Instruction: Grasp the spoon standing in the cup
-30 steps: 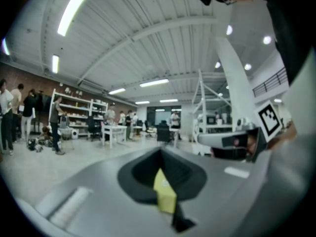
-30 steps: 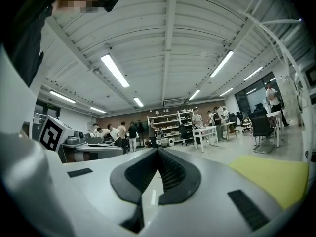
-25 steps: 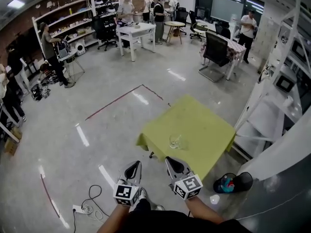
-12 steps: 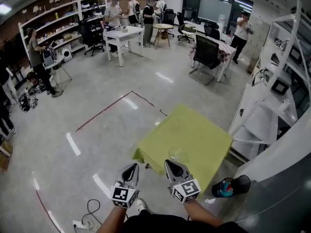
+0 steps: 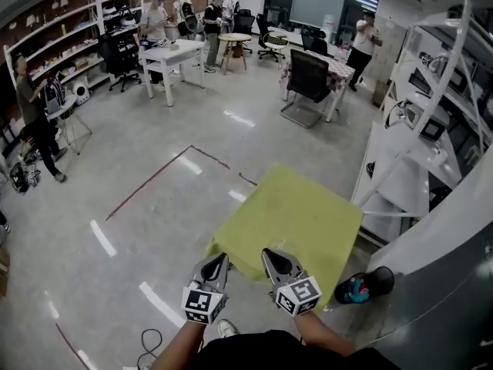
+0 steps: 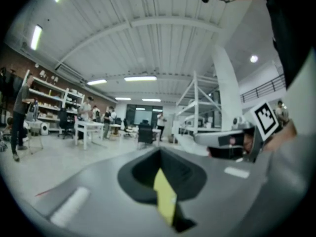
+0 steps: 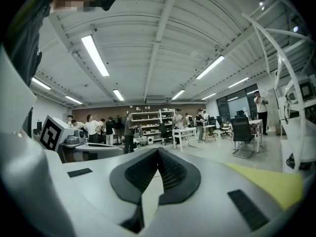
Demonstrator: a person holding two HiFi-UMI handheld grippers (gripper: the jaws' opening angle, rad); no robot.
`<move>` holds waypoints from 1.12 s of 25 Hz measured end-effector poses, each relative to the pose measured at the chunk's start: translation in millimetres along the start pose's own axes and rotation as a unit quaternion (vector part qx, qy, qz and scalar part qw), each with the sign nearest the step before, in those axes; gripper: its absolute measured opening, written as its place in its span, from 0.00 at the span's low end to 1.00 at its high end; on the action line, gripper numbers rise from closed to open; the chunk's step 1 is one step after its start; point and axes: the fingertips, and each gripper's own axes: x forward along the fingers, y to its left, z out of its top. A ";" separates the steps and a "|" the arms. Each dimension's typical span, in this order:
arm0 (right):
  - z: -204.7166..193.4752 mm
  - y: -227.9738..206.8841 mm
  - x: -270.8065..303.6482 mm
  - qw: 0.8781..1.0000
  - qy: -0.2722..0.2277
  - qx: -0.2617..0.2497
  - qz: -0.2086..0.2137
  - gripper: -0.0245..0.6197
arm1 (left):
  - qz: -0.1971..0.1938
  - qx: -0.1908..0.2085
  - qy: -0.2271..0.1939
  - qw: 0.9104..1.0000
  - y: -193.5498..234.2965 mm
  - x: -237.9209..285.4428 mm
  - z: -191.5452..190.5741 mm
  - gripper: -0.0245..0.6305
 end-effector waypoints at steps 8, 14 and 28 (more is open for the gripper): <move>-24.0 -46.5 -5.1 0.997 0.040 0.011 -0.068 0.05 | -0.029 0.004 0.001 1.000 6.8 29.1 -3.9 0.05; -54.4 -71.9 -3.4 0.994 0.076 0.012 -0.073 0.05 | -0.021 -0.003 0.026 0.999 12.1 58.7 -22.6 0.05; -130.7 -139.8 1.3 0.980 0.162 0.065 -0.095 0.05 | -0.038 0.000 0.075 0.996 -14.7 113.9 -58.4 0.05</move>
